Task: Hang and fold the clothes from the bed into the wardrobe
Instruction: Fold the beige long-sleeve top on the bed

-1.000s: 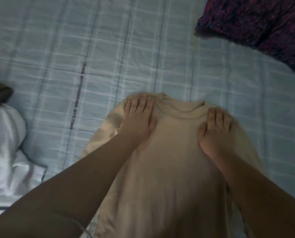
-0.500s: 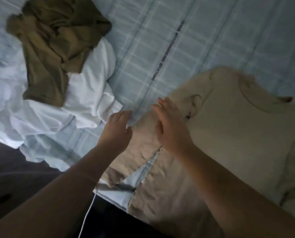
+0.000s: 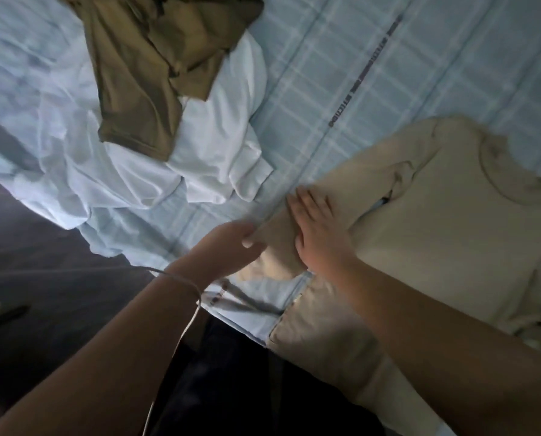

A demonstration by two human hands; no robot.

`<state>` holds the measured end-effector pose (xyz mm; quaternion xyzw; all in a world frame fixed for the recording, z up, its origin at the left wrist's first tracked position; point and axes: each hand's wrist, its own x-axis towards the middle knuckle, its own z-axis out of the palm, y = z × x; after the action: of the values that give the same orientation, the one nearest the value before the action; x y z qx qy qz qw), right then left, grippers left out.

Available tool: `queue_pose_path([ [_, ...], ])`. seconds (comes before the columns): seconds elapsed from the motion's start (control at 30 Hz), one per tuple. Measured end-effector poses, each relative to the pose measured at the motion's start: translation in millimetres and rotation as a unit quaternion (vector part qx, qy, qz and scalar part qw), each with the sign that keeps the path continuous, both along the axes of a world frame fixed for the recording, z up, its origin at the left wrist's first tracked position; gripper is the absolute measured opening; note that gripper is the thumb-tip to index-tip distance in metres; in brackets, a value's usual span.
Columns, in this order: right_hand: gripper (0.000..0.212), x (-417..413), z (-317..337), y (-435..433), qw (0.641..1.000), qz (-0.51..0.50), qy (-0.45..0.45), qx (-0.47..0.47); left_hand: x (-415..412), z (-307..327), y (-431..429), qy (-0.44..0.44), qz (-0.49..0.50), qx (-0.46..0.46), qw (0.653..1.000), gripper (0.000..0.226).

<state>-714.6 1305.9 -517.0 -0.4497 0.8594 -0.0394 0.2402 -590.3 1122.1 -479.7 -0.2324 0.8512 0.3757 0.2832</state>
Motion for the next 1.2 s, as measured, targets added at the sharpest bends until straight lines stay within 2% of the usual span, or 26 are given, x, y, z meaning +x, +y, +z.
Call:
queue_pose_path([
  [0.07, 0.065, 1.0, 4.5, -4.3, 1.000, -0.023, -0.002, -0.006, -11.5, 17.5, -15.6, 0.016, 0.025, 0.047, 0.998, 0.026],
  [0.2, 0.060, -6.0, 20.1, -29.0, 0.994, -0.097, -0.033, -0.032, -44.7, 60.2, -52.7, 0.062, 0.018, 0.084, 0.994, 0.024],
  [0.37, 0.063, -30.4, 48.6, -78.1, 0.975, -0.207, 0.015, -0.082, -90.8, 115.1, -103.5, 0.101, 0.044, 0.187, 0.976, 0.017],
  [0.47, 0.066, -50.3, 60.5, -108.7, 0.957, -0.269, 0.029, -0.104, -115.8, 130.8, -140.8, 0.091, 0.040, 0.231, 0.968, 0.027],
  [0.57, 0.067, -68.9, 56.0, -132.4, 0.947, -0.303, 0.041, -0.098, -140.6, 132.4, -177.2, 0.068, 0.079, 0.226, 0.969, 0.036],
  [0.63, 0.068, -78.8, 45.2, -146.0, 0.946, -0.308, 0.050, -0.082, -156.3, 125.3, -197.5, 0.043, 0.132, 0.219, 0.966, 0.032],
  [0.73, 0.066, -86.1, 21.7, -158.9, 0.952, -0.301, 0.046, -0.044, -172.6, 105.6, -218.6, -0.001, 0.195, 0.144, 0.970, 0.024],
  [0.83, 0.065, -77.9, 1.9, -164.3, 0.957, -0.287, 0.049, -0.008, -169.5, 79.6, -226.7, -0.041, 0.274, 0.118, 0.954, 0.028],
  [0.93, 0.065, -69.2, -3.7, -168.6, 0.957, -0.287, 0.041, -0.019, -153.2, 56.1, -220.7, -0.020, 0.320, 0.080, 0.944, 0.025],
  [1.1, 0.065, -71.8, 7.1, -157.3, 0.958, -0.278, 0.027, -0.069, -135.8, 35.8, -202.6, -0.020, 0.397, 0.070, 0.915, 0.043],
  [1.2, 0.061, -70.4, 4.5, -141.6, 0.963, -0.264, 0.033, -0.047, -135.4, 37.4, -192.1, -0.015, 0.380, -0.024, 0.925, 0.028],
])
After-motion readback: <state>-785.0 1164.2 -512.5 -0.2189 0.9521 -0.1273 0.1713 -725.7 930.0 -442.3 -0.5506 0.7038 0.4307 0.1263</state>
